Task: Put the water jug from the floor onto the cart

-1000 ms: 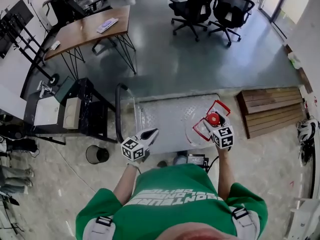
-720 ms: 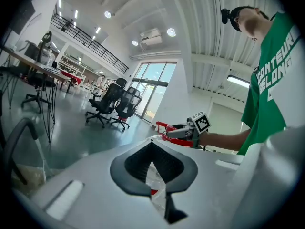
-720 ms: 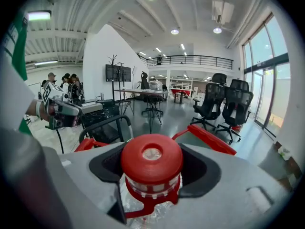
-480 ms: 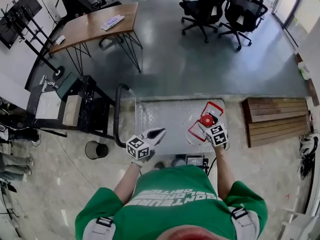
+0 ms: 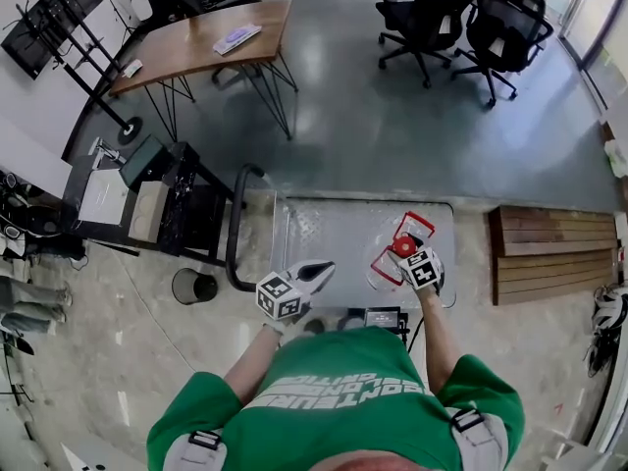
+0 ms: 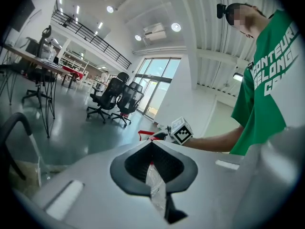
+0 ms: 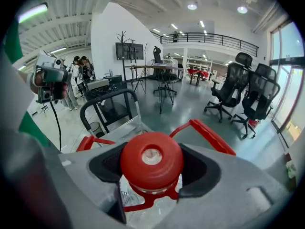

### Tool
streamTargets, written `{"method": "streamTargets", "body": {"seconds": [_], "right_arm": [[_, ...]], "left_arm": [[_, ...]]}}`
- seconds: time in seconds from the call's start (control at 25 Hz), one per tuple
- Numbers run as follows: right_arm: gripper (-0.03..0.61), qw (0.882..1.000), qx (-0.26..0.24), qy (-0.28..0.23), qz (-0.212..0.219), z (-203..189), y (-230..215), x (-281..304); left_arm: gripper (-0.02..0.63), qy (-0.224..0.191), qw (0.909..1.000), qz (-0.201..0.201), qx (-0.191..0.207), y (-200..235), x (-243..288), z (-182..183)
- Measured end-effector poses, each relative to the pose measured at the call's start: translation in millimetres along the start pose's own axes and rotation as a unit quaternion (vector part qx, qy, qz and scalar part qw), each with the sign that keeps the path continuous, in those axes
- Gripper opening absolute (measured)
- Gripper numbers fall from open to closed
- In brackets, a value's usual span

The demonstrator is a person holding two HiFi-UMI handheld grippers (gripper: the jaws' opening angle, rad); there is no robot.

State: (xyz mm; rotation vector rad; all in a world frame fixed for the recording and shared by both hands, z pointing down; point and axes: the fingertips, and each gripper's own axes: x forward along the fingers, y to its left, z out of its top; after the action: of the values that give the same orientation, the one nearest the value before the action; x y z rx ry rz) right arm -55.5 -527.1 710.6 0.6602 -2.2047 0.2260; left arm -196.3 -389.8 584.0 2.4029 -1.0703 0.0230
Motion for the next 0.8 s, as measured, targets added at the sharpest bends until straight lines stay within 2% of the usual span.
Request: {"method": "streamTargets", "body": {"seconds": [0.24,0.48,0.6,0.72,0.8], "right_arm": [[0.302,0.999,-0.014,0.033,0.027,-21,-4,41],[0.302,0.995,-0.048,0.074,0.052,-29,0,70],[0.302,0.990,-0.047,0.104,0.082,-46,8,88],[0.301,0.985,-0.070,0.124,0.101,-55,12,106],[0.301,0.977,-0.069,0.167,0.109,-77,11,115]], "left_arm": [[0.009,-0.008,0.9999,0.010,0.006,3,7,14],[0.009,-0.007,0.9996,0.027,0.001,9,13,13],[0.009,-0.009,0.9994,0.034,-0.002,12,17,13],[0.009,-0.011,0.9990,0.043,-0.005,15,20,14],[0.009,-0.015,0.9986,0.050,-0.008,17,23,16]]}}
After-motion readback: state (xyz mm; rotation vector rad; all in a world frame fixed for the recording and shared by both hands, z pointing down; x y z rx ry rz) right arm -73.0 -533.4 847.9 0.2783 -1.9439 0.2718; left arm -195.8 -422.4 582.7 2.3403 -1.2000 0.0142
